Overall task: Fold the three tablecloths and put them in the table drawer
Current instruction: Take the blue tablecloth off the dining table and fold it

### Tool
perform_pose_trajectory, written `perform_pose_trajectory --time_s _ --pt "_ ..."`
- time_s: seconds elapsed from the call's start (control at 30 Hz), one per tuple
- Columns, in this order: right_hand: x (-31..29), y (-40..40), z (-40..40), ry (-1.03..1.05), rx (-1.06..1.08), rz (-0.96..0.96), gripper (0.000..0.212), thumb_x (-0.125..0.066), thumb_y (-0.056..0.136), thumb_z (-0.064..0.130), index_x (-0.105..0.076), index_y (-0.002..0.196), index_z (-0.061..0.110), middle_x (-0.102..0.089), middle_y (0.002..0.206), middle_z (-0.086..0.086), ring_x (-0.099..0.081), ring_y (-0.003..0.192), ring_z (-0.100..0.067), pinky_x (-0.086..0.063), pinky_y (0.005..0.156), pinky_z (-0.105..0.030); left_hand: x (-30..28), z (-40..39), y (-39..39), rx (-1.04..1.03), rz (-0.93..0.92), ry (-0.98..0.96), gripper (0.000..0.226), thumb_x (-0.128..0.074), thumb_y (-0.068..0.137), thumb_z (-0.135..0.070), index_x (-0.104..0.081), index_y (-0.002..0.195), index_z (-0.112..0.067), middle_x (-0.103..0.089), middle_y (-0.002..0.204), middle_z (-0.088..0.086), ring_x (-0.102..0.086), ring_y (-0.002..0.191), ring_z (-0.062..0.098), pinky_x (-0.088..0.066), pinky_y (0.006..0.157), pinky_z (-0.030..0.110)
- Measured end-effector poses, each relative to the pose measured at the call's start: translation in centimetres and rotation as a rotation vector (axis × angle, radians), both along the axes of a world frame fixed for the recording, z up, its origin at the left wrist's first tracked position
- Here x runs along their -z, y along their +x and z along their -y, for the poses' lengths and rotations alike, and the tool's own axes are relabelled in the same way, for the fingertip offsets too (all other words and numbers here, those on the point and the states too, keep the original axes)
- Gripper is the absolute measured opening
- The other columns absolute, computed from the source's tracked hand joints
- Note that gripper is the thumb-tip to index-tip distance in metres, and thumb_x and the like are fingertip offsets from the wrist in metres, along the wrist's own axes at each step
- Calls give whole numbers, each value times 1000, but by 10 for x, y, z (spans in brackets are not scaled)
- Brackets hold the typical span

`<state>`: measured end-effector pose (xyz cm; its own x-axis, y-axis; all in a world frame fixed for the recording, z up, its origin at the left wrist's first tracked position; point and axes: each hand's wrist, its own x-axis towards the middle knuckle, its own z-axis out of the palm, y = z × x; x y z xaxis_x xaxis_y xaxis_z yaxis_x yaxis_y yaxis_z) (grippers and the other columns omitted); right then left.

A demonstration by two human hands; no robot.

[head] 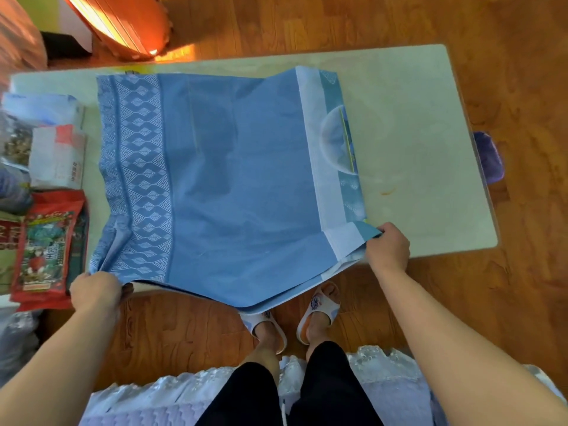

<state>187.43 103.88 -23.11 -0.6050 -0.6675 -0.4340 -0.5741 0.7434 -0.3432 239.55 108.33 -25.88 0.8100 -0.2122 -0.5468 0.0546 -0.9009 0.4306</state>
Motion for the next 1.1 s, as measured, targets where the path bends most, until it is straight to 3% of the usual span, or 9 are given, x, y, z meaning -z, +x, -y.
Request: perform_pose_trajectory --time_s 0.2,0.3,0.43,0.6,0.67,0.8,0.9,0.97,1.1 --pt "-68 -37 -36 215 -403 -388 4 -54 91 8 -53 91 12 -64 92 -11 -61 78 -32 -49 62 -33 -53 -9 23 2 -15 74 41 -50 94 -1 -54 135 5 -63 124 23 -67 105 41 -60 83 44" --pt "-97 -46 -52 179 -323 -467 14 -64 89 15 -51 94 11 -65 93 -14 -67 83 -37 -45 59 -31 -78 -14 20 48 -146 27 32 -42 99 4 -53 129 5 -59 97 20 -68 50 17 -54 39 26" --pt "-118 -48 -60 269 -233 -464 13 -58 93 18 -60 103 10 -67 99 -18 -66 89 -38 -57 71 -39 -88 -29 -3 -67 -247 49 20 -38 99 5 -50 90 -9 -54 71 19 -51 23 17 -46 27 34" --pt "-141 -51 -40 187 -226 -488 15 -51 96 11 -62 105 7 -67 101 -21 -65 93 -41 -50 72 -38 -111 -41 -5 -168 -387 3 20 -47 99 4 -53 115 -5 -60 76 20 -61 50 30 -51 32 44" --pt "-146 -47 -30 256 -166 -473 21 -52 96 11 -66 110 3 -66 109 -23 -64 101 -43 -54 80 -42 -123 -44 -6 -202 -460 -23 23 -48 96 10 -54 114 -3 -58 84 22 -58 65 31 -51 32 42" --pt "-177 -25 -4 363 -419 -484 29 -47 96 11 -66 117 10 -67 119 -12 -66 108 -31 -53 86 -36 -156 -15 -16 -228 -597 -114 18 -41 96 13 -50 100 -2 -51 80 17 -52 66 26 -50 32 35" --pt "-226 -13 60 180 -550 -595 29 -45 94 7 -67 113 12 -69 116 -11 -67 108 -31 -54 86 -35 -190 71 -22 -157 -610 -288 19 -35 97 12 -45 88 -1 -45 81 17 -50 67 26 -48 29 33" --pt "-279 -10 116 41 -523 -597 26 -49 93 5 -68 110 9 -69 114 -15 -66 106 -34 -54 85 -37 -236 141 -29 -106 -608 -435 12 -40 100 7 -49 101 0 -50 90 19 -56 74 27 -52 32 37" --pt "-405 -40 230 -296 -144 -438 28 -51 94 5 -69 115 -1 -67 119 -21 -65 109 -39 -53 88 -40 -370 264 -37 -27 -645 -853 27 -38 100 -2 -58 112 -16 -61 95 12 -62 77 24 -61 66 43"
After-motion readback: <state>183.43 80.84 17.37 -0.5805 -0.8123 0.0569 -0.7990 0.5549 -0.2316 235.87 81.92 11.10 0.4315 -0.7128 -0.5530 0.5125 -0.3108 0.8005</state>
